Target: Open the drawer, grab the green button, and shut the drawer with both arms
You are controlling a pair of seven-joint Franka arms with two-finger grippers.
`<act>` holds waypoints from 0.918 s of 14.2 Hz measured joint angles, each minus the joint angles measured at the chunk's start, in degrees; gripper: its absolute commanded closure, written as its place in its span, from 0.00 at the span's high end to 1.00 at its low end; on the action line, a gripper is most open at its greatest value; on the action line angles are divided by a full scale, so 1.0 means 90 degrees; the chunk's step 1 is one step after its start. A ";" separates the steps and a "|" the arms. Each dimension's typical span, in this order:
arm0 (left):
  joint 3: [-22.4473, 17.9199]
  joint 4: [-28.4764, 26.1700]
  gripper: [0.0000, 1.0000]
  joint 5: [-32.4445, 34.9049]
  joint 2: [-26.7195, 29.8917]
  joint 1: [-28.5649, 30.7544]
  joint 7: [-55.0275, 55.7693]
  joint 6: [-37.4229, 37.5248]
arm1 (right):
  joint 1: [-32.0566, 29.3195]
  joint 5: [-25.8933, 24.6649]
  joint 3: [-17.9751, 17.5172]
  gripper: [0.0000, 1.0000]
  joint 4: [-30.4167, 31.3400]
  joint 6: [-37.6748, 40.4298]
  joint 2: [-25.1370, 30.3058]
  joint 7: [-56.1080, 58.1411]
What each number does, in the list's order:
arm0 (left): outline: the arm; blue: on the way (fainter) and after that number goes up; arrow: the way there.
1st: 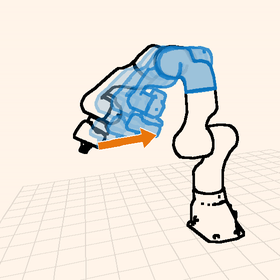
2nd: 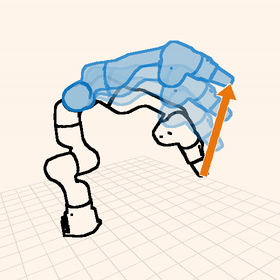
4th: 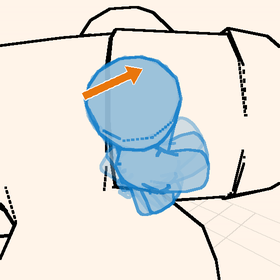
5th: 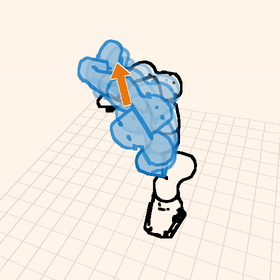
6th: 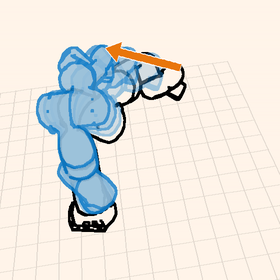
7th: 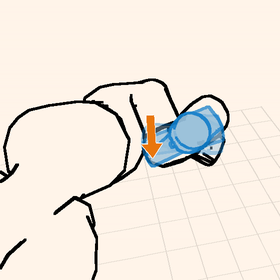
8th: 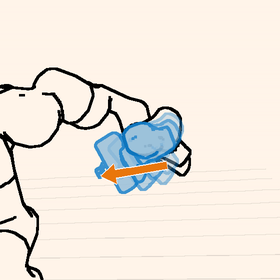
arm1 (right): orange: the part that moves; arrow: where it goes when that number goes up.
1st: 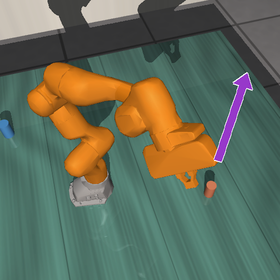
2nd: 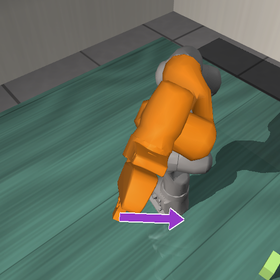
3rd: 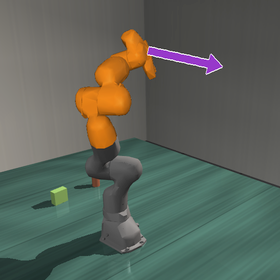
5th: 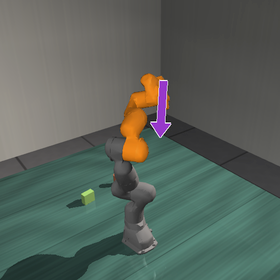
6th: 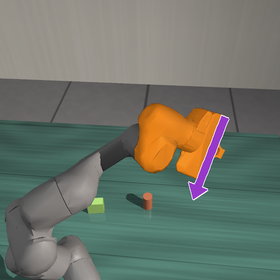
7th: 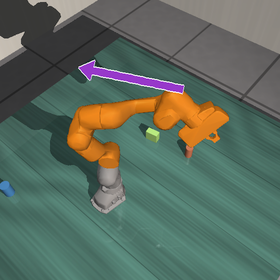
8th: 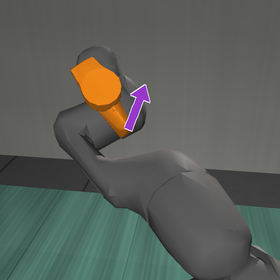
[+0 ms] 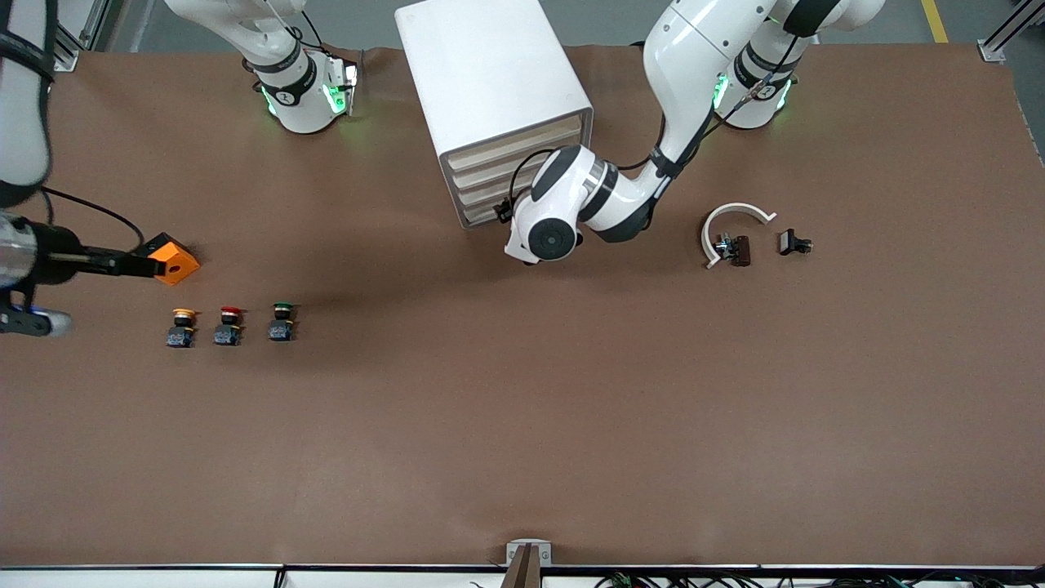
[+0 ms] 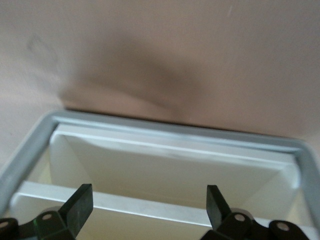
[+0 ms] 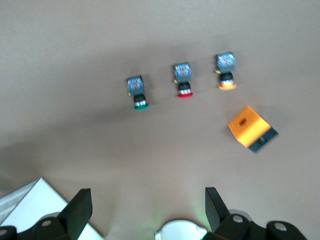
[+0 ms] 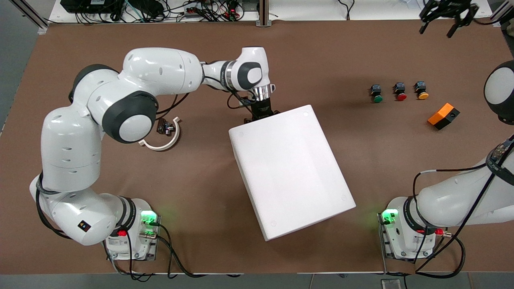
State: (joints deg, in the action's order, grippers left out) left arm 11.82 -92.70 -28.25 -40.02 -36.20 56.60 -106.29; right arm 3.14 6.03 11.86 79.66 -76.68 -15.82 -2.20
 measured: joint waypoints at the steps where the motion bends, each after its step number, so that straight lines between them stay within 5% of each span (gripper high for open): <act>1: -0.0020 0.0099 1.00 0.0137 0.0001 0.0166 -0.0067 -0.0002 | -0.0003 -0.0043 0.0037 1.00 -0.0249 0.0261 0.0031 0.0000; 7: -0.0707 0.1279 1.00 0.1267 0.0091 0.0975 -0.0388 0.0195 | -0.0033 -0.0197 0.0025 1.00 -0.1088 0.0879 0.0085 -0.0002; 13: -0.0780 0.1576 1.00 0.1907 0.0983 0.2140 -0.2189 0.1751 | 0.0207 -0.0289 -0.0036 1.00 -0.0992 0.0928 0.0922 0.0009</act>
State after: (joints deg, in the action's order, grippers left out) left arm 4.80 -78.52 -11.09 -31.17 -16.94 36.90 -90.53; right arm 5.00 3.43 11.53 70.73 -68.32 -7.52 -2.12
